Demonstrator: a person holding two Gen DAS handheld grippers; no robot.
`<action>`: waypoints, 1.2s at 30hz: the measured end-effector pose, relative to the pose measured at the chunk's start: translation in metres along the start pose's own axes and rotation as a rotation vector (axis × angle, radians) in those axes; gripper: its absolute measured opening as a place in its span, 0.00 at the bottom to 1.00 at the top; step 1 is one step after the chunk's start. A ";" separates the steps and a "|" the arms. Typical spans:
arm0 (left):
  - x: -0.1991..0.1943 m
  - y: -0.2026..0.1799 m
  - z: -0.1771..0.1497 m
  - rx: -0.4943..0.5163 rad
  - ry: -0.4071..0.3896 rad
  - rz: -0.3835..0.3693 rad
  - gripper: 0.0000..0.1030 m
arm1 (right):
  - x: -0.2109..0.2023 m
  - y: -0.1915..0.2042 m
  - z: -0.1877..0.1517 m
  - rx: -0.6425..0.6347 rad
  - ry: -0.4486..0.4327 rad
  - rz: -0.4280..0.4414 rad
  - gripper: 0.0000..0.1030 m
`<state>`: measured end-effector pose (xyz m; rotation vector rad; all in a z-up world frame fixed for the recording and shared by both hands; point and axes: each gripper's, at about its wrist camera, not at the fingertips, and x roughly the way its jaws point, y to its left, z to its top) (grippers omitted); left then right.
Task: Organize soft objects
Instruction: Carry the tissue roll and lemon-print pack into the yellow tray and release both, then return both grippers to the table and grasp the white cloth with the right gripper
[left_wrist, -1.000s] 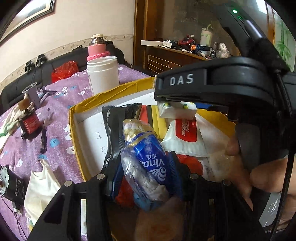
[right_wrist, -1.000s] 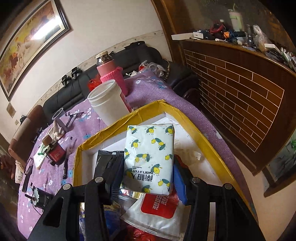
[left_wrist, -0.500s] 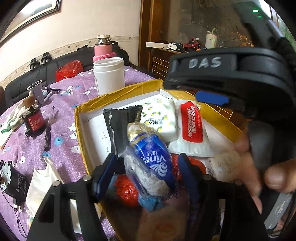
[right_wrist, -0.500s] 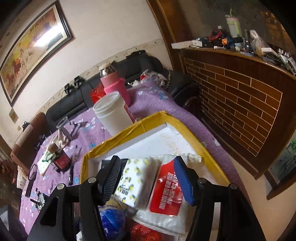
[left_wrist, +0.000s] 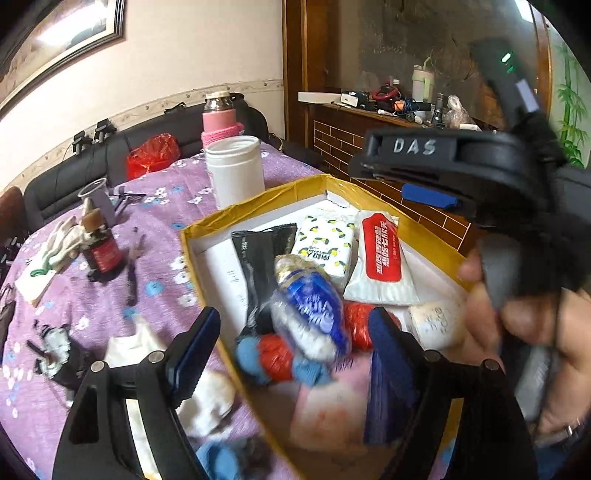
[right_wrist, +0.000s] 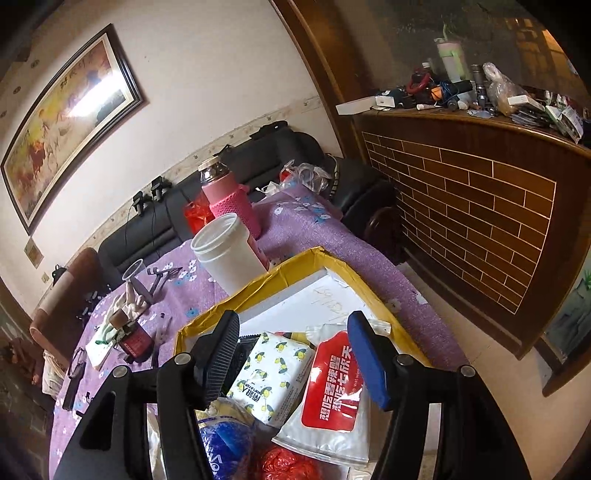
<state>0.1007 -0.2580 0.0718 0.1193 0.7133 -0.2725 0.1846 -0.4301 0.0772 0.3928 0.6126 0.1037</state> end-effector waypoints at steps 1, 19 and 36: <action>-0.005 0.003 -0.001 0.000 0.000 0.005 0.79 | 0.000 0.000 0.000 0.003 -0.003 0.003 0.63; -0.083 0.159 -0.134 -0.228 0.060 0.117 0.81 | -0.040 0.108 -0.091 -0.254 0.177 0.303 0.64; -0.081 0.202 -0.149 -0.429 0.068 -0.006 0.81 | 0.050 0.204 -0.160 -0.518 0.448 0.116 0.18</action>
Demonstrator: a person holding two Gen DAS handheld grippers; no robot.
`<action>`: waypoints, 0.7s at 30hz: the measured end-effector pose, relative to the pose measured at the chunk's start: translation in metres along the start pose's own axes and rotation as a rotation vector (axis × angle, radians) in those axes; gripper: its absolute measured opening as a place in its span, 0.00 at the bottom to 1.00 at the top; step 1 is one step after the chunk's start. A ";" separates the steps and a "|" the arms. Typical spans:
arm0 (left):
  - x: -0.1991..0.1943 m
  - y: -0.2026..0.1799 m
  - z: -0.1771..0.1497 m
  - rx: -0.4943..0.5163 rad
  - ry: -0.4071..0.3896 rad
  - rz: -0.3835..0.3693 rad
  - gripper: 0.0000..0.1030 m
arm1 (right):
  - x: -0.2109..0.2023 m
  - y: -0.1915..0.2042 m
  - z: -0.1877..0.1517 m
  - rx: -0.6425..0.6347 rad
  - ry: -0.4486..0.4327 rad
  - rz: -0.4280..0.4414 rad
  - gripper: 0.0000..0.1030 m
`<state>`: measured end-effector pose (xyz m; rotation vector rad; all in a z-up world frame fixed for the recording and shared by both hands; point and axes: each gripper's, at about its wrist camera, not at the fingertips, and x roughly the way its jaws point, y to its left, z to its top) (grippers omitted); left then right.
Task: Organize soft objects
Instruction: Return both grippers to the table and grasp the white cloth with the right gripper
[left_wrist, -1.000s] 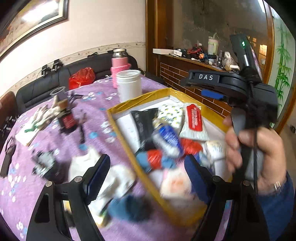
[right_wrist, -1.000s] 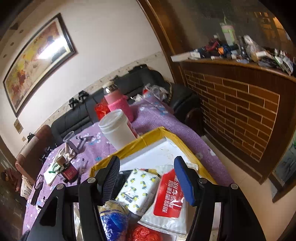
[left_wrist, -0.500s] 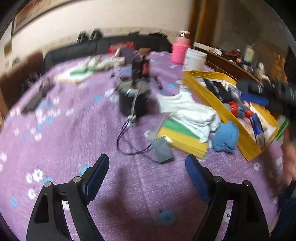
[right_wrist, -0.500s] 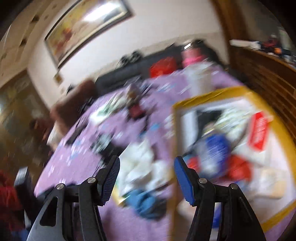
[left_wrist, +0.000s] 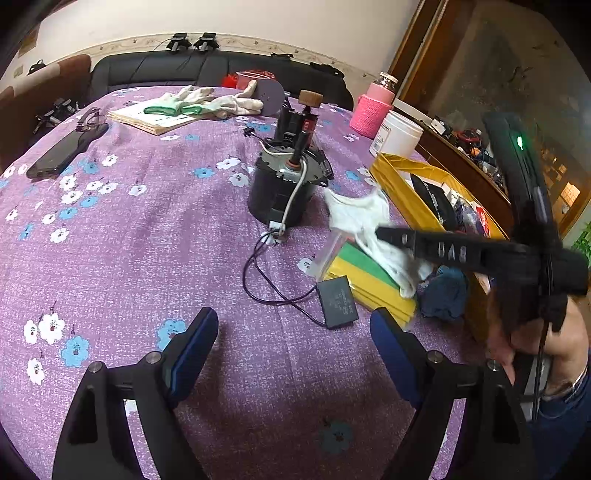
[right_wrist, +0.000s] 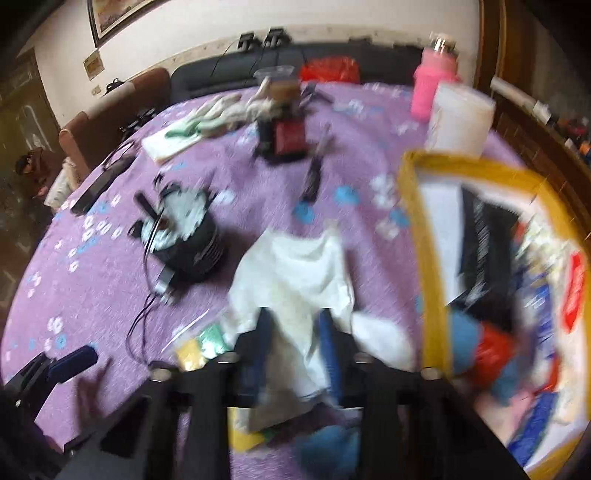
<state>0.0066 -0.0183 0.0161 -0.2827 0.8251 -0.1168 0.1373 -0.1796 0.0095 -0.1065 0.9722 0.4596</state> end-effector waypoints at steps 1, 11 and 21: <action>-0.001 0.002 0.000 -0.008 -0.007 0.005 0.81 | 0.000 0.002 -0.004 -0.004 0.002 0.013 0.11; -0.015 0.023 0.007 -0.107 -0.079 0.032 0.81 | -0.106 0.017 -0.056 -0.019 -0.265 0.321 0.05; -0.021 -0.026 0.002 0.092 -0.036 -0.064 0.81 | -0.160 -0.031 -0.084 0.118 -0.431 0.241 0.05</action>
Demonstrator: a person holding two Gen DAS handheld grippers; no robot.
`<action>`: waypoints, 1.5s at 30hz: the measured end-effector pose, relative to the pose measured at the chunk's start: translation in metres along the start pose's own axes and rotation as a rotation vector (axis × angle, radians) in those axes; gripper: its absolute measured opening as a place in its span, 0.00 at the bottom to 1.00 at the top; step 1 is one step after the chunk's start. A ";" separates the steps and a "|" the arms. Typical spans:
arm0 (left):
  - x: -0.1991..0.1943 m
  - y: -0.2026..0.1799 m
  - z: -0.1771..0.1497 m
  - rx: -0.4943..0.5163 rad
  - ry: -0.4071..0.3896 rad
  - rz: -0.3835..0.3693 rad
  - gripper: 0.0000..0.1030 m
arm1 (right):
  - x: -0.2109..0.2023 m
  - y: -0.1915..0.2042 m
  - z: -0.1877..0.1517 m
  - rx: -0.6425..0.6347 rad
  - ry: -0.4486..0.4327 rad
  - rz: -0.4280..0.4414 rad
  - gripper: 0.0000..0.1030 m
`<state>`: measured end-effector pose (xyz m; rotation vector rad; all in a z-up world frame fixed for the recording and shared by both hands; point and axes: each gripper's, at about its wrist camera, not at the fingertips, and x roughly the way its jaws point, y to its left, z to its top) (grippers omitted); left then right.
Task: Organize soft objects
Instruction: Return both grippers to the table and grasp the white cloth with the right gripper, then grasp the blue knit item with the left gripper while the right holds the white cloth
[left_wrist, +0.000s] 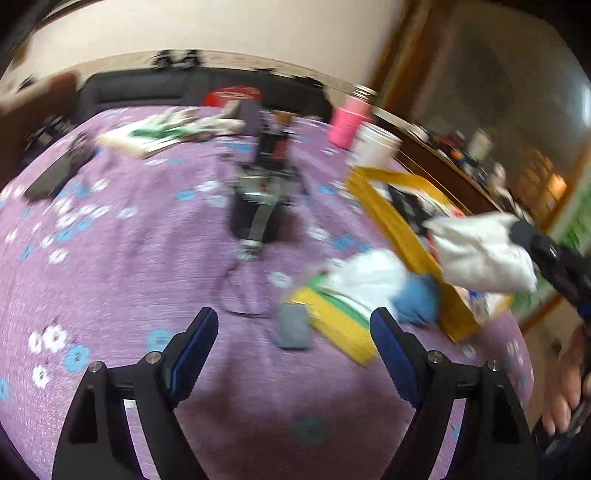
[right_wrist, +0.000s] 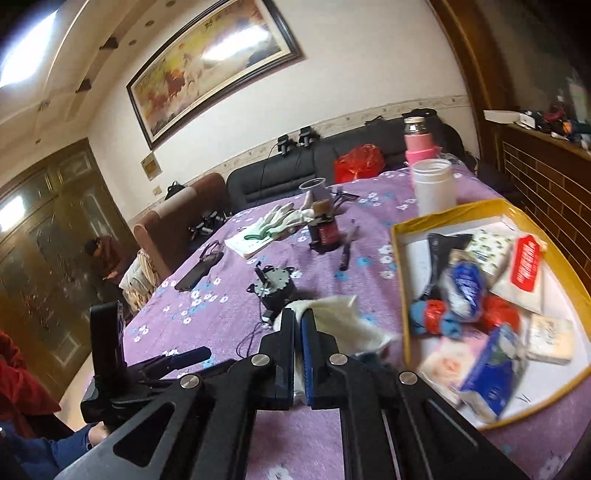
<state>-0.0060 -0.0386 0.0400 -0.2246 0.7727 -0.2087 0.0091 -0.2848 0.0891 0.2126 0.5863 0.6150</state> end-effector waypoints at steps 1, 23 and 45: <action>0.000 -0.009 0.000 0.031 0.008 -0.017 0.81 | -0.004 -0.002 -0.001 0.005 -0.006 -0.012 0.05; 0.100 -0.113 0.021 0.349 0.227 -0.048 0.59 | -0.037 -0.059 -0.095 0.027 0.247 -0.051 0.06; 0.030 -0.070 0.000 0.222 0.130 -0.094 0.38 | -0.005 -0.042 -0.105 -0.146 0.323 -0.196 0.17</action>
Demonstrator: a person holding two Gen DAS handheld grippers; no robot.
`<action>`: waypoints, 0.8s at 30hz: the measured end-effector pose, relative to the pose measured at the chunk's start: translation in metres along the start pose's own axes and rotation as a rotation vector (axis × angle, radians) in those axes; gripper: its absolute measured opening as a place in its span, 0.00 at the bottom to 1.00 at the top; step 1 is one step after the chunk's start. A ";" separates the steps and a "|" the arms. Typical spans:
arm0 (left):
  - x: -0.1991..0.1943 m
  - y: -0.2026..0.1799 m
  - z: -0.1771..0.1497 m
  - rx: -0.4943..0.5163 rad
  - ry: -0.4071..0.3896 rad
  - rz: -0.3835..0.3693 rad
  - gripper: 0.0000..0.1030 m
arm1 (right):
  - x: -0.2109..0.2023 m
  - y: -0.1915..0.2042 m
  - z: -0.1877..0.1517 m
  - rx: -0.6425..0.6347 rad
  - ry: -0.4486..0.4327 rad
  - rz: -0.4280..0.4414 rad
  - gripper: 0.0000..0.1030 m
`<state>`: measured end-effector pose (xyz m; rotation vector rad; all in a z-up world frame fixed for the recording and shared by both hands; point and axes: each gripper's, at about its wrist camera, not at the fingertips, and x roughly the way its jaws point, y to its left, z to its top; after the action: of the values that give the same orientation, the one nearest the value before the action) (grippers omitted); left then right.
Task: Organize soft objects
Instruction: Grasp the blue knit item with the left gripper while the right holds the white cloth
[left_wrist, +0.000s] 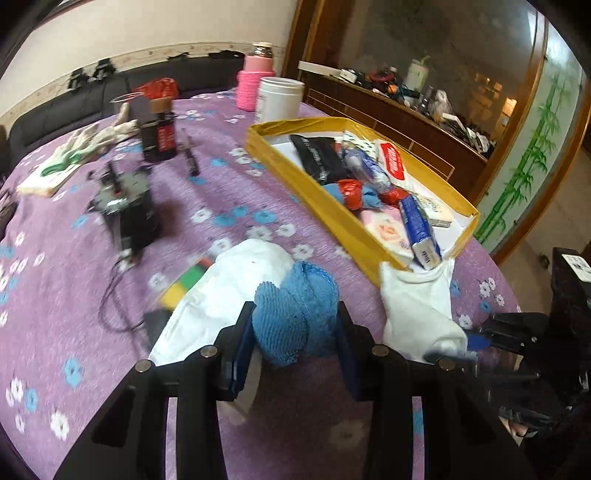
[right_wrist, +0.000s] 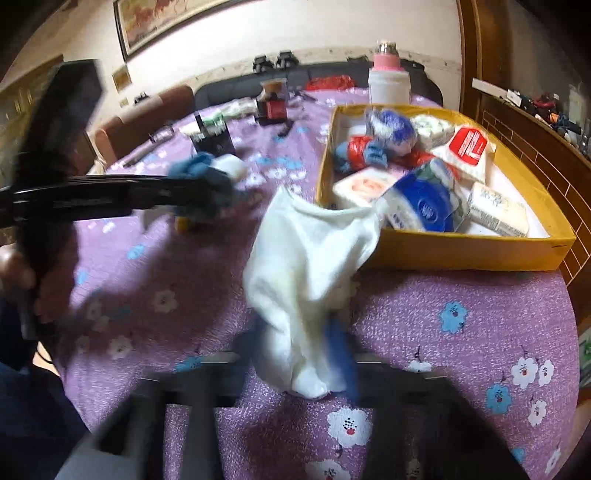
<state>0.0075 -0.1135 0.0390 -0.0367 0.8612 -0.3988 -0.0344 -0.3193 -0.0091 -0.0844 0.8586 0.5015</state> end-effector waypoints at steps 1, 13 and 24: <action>-0.002 0.003 -0.003 -0.007 -0.006 0.005 0.38 | -0.001 0.002 0.001 -0.010 -0.007 -0.006 0.14; -0.025 0.022 -0.011 -0.045 -0.100 0.073 0.38 | -0.028 0.047 0.048 -0.020 -0.237 0.123 0.14; -0.041 0.063 -0.029 -0.134 -0.133 0.097 0.39 | 0.003 0.055 0.055 0.025 -0.182 0.079 0.14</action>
<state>-0.0172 -0.0369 0.0383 -0.1429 0.7536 -0.2444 -0.0186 -0.2548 0.0320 0.0181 0.6917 0.5631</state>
